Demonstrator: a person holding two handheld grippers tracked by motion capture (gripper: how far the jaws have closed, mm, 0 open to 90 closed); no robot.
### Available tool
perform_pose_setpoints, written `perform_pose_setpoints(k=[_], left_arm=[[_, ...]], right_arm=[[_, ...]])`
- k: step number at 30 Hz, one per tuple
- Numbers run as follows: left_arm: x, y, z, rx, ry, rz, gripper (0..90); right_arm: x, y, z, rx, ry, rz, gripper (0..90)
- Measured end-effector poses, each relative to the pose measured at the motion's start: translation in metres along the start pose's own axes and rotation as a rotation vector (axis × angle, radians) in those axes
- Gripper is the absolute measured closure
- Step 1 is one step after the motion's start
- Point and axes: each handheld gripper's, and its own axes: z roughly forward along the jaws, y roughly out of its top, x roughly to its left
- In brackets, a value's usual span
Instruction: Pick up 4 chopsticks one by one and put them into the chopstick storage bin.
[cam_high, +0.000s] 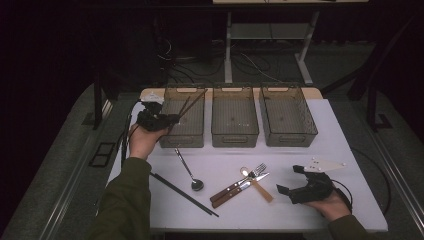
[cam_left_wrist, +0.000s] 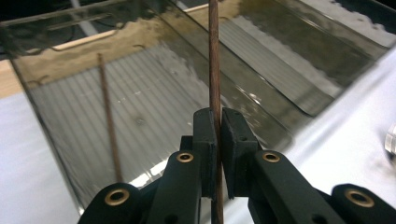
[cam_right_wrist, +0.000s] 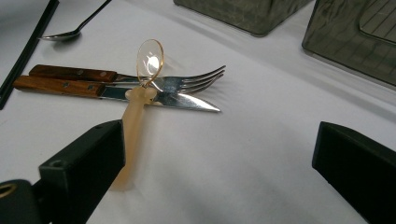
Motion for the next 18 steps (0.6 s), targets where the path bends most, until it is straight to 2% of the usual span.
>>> perform_pose_setpoints(k=[5, 7, 9, 14, 18], left_arm=[[0.009, 0.009, 0.013, -0.004, 0.035, -0.017, 84.6], [0.012, 0.012, 0.018, -0.018, 0.035, -0.028, 84.6], [0.015, 0.013, 0.022, -0.016, 0.051, -0.02, 84.6], [0.022, 0.014, 0.033, -0.004, 0.08, -0.03, 84.6], [0.025, 0.012, 0.041, -0.015, 0.091, -0.051, 84.6]], right_arm=[[-0.001, 0.0, -0.001, -0.007, 0.001, 0.003, 2.3], [-0.001, 0.0, -0.001, -0.009, 0.002, 0.0, 2.3], [-0.001, 0.0, -0.001, -0.011, 0.002, -0.001, 2.3], [-0.001, 0.0, -0.003, -0.019, 0.001, 0.007, 2.3], [0.0, 0.0, -0.002, -0.017, 0.004, 0.004, 2.3]])
